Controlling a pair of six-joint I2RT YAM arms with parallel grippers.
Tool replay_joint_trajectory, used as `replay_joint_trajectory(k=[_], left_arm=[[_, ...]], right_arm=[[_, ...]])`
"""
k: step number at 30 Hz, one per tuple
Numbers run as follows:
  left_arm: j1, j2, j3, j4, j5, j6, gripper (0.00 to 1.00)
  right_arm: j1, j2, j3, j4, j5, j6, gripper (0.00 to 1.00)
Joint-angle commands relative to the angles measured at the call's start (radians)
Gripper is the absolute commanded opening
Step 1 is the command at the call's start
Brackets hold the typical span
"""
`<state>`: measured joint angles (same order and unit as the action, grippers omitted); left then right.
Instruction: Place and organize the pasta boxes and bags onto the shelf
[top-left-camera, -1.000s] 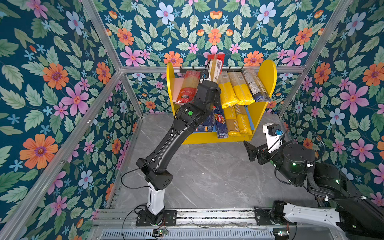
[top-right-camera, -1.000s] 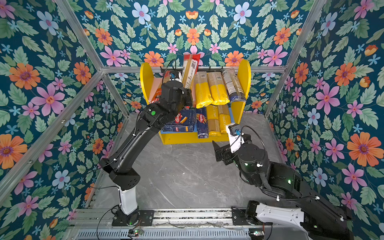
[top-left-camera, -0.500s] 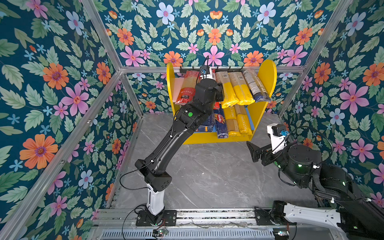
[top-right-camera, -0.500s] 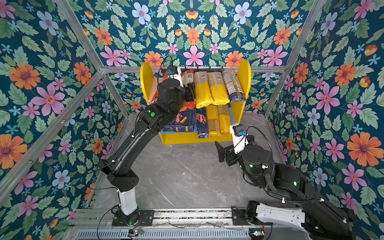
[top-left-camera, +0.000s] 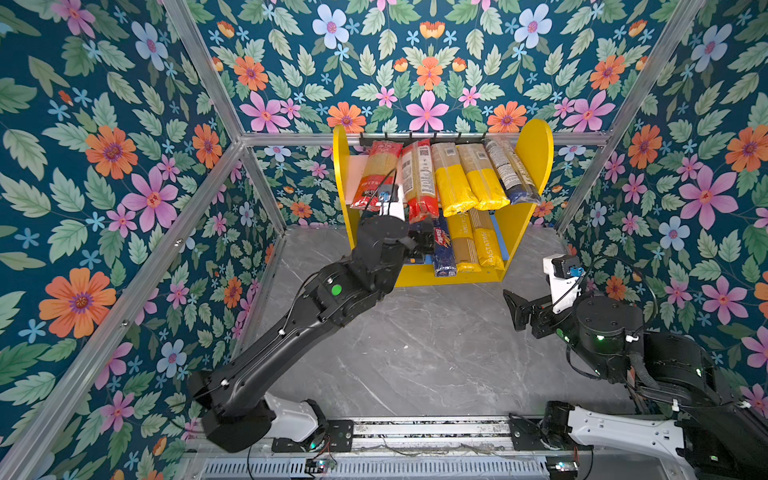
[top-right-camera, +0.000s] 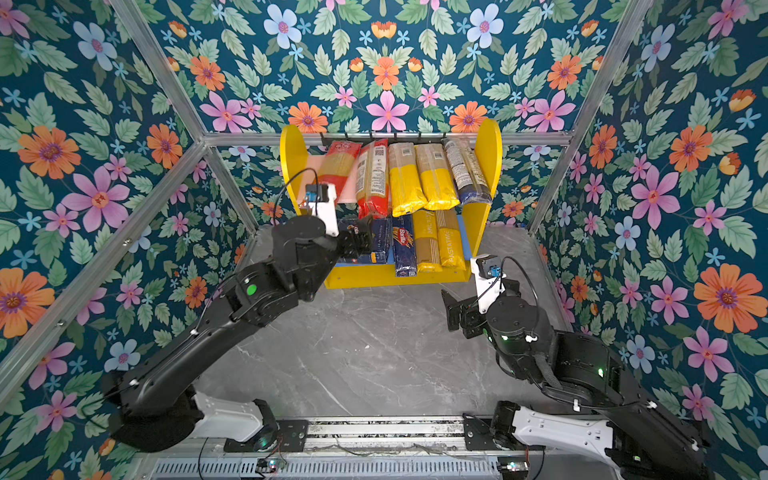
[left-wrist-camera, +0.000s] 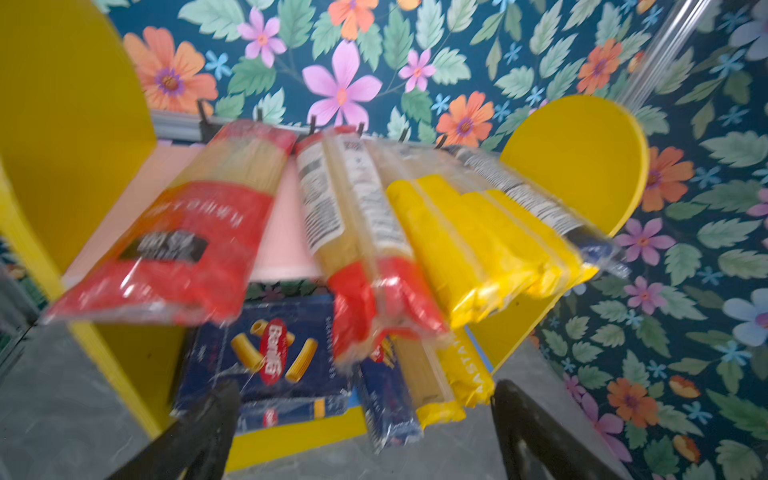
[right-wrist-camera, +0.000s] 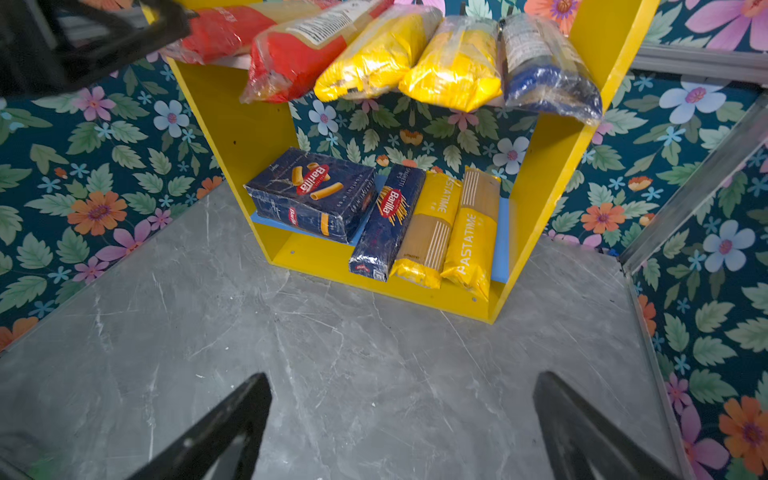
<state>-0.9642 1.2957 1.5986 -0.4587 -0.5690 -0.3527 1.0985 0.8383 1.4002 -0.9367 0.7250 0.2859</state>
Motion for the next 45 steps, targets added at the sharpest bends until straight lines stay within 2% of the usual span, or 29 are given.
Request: replay_joint_trajectory(k=[1,8,11,14,19,23,28,30,31,32,36,39,43,45], left_arm=[[-0.001,-0.115,-0.160,-0.011,-0.075,-0.070,0.98],[0.001,-0.344,-0.459,-0.011,-0.075,-0.070,0.98],[0.008,-0.401,-0.548,-0.011,-0.075,-0.070,0.98],[0.033,-0.432,-0.629,-0.011,-0.075,-0.070,0.98],[0.137,-0.409,-0.750,-0.011,-0.075,-0.070,0.98],[0.282,-0.363,-0.879,-0.011,-0.075,-0.070,0.98],[0.346,-0.292,-0.938,-0.011,-0.075,-0.070,0.98],[0.357,-0.265,-0.945,-0.011,-0.075,-0.070,0.98],[0.366,-0.250,-0.946,0.298,-0.053,-0.116,1.00],[0.375,-0.238,-0.948,0.322,-0.089,-0.133,1.00],[0.438,-0.202,-0.958,0.408,-0.120,-0.049,1.00],[0.496,-0.200,-0.978,0.477,-0.094,0.013,1.00],[0.540,-0.218,-1.016,0.578,-0.053,0.111,1.00],[0.554,-0.236,-1.042,0.621,-0.034,0.159,1.00]], right_arm=[[0.001,-0.006,-0.012,-0.074,0.029,0.090,0.99],[-0.008,0.015,-0.090,-0.140,0.048,0.218,0.99],[-0.061,0.003,-0.169,-0.134,-0.008,0.274,0.99],[-0.191,-0.028,-0.287,-0.110,-0.143,0.316,0.99],[-0.424,-0.052,-0.449,-0.025,-0.348,0.309,0.99],[-0.512,-0.003,-0.507,0.030,-0.360,0.277,0.99],[-0.642,0.073,-0.529,0.090,-0.424,0.257,0.99],[-0.679,0.089,-0.544,0.115,-0.395,0.261,0.99],[-0.705,0.099,-0.554,0.133,-0.372,0.263,0.99],[-0.727,0.107,-0.562,0.149,-0.361,0.264,0.99],[-0.819,0.140,-0.597,0.226,-0.328,0.267,0.99],[-0.874,0.176,-0.608,0.273,-0.319,0.248,0.99],[-0.884,0.225,-0.639,0.377,-0.292,0.137,0.99],[-0.892,0.240,-0.642,0.399,-0.286,0.129,0.99]])
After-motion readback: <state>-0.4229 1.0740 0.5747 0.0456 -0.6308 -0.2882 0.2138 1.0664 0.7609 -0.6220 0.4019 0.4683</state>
